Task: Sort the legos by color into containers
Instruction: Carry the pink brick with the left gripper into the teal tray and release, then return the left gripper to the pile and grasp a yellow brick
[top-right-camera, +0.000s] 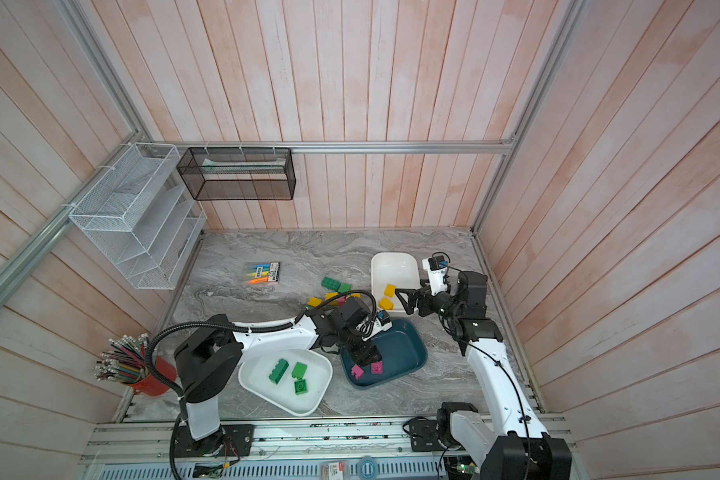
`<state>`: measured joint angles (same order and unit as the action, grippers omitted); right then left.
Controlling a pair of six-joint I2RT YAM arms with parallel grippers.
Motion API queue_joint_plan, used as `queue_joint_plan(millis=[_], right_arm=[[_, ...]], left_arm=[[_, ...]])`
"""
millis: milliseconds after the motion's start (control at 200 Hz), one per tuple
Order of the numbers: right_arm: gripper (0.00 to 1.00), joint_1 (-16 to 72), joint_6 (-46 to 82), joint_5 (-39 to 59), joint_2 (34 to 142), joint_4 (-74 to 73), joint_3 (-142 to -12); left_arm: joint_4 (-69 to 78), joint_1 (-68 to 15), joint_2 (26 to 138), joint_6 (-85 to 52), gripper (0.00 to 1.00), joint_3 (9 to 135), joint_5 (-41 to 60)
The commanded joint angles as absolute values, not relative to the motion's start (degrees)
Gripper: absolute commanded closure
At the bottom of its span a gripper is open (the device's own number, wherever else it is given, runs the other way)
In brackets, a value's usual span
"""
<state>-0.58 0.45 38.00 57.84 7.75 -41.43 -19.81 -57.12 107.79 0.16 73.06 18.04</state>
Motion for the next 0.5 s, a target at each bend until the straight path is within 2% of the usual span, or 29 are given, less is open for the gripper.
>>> queue_joint_plan(millis=[0, 80, 255, 495], right_arm=[[0.02, -0.9, 0.8, 39.1, 57.9, 7.7, -41.0], [0.02, -0.9, 1.0, 40.5, 58.6, 7.4, -41.3], [0.02, -0.6, 1.2, 42.8, 59.2, 6.4, -41.2], [0.02, 0.5, 0.9, 42.6, 59.6, 6.0, -41.2]], left_arm=[[-21.7, -56.2, 100.2, 2.1, 0.24, 73.8, 16.5], [-23.2, -55.2, 96.1, 4.2, 0.23, 72.5, 16.5], [-28.4, -45.9, 91.5, 13.7, 0.23, 70.8, 16.4], [-32.6, -34.3, 96.6, 25.3, 0.25, 75.7, 15.5]])
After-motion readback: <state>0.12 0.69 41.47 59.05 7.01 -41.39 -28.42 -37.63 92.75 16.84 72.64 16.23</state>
